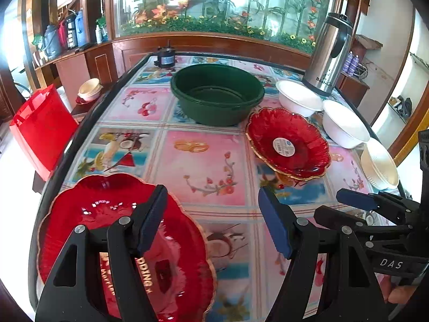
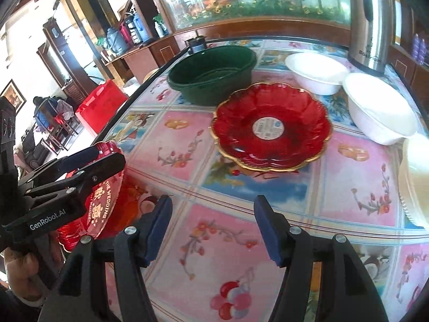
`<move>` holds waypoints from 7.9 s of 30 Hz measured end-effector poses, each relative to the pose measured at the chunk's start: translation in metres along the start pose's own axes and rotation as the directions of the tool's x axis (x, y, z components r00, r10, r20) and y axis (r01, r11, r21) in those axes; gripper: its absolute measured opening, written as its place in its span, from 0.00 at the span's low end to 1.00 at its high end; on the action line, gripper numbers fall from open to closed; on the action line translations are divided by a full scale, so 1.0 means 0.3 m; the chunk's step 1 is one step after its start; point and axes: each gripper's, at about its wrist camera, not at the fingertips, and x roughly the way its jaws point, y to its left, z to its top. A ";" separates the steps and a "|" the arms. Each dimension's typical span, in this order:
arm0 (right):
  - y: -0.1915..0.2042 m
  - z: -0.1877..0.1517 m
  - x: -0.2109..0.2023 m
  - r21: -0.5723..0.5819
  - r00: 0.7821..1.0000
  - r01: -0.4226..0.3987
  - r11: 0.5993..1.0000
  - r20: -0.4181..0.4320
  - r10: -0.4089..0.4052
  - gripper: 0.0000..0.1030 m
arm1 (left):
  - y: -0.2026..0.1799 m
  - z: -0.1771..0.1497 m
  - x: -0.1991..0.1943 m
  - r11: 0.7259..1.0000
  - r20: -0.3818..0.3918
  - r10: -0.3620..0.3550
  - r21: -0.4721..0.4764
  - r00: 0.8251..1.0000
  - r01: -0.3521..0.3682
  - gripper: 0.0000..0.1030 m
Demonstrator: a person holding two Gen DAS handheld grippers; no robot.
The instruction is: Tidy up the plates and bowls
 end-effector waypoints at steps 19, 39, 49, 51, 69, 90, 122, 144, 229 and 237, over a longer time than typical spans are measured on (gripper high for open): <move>-0.291 0.128 0.019 0.100 0.996 0.091 0.991 -0.002 -0.091 0.63 | -0.177 0.153 0.257 1.000 -0.110 0.009 -0.007 0.994 -0.010 0.69; -0.390 0.229 0.146 0.102 0.995 0.088 0.991 -0.046 -0.084 0.35 | -0.224 0.207 0.446 0.999 -0.196 0.050 -0.004 0.979 -0.052 0.69; -0.396 0.221 0.161 0.079 0.996 0.079 0.994 -0.047 -0.076 0.14 | -0.233 0.206 0.482 0.999 -0.214 0.035 0.018 0.976 -0.032 0.21; -0.391 0.220 0.160 0.064 0.994 0.100 0.993 -0.047 -0.097 0.14 | -0.234 0.202 0.474 0.999 -0.211 0.035 0.021 0.977 -0.031 0.20; -0.291 0.159 0.028 0.034 0.995 0.098 0.995 0.018 -0.099 0.15 | -0.182 0.150 0.270 1.000 -0.152 -0.027 -0.001 0.988 0.027 0.20; 0.077 0.088 -0.013 -0.129 0.998 0.009 0.992 0.062 -0.001 0.18 | 0.129 -0.012 -0.035 0.996 -0.056 0.043 -0.076 0.998 -0.047 0.20; 0.439 0.002 0.153 -0.310 0.998 -0.042 0.950 -0.056 0.026 0.22 | 0.456 -0.238 -0.168 0.970 -0.062 0.136 -0.196 0.989 -0.146 0.20; 0.538 -0.026 0.265 -0.435 0.988 0.029 0.900 -0.121 -0.091 0.29 | 0.490 -0.281 -0.102 0.961 -0.087 0.231 -0.136 0.969 -0.242 0.21; -0.080 0.205 0.027 -0.067 0.993 0.104 0.992 0.064 -0.100 0.76 | -0.100 0.185 0.089 0.997 0.047 0.071 -0.014 0.996 -0.070 0.62; -0.083 0.262 0.064 -0.072 0.994 0.100 0.992 0.056 -0.096 0.76 | -0.077 0.234 0.135 0.996 0.024 0.084 -0.035 0.996 -0.083 0.62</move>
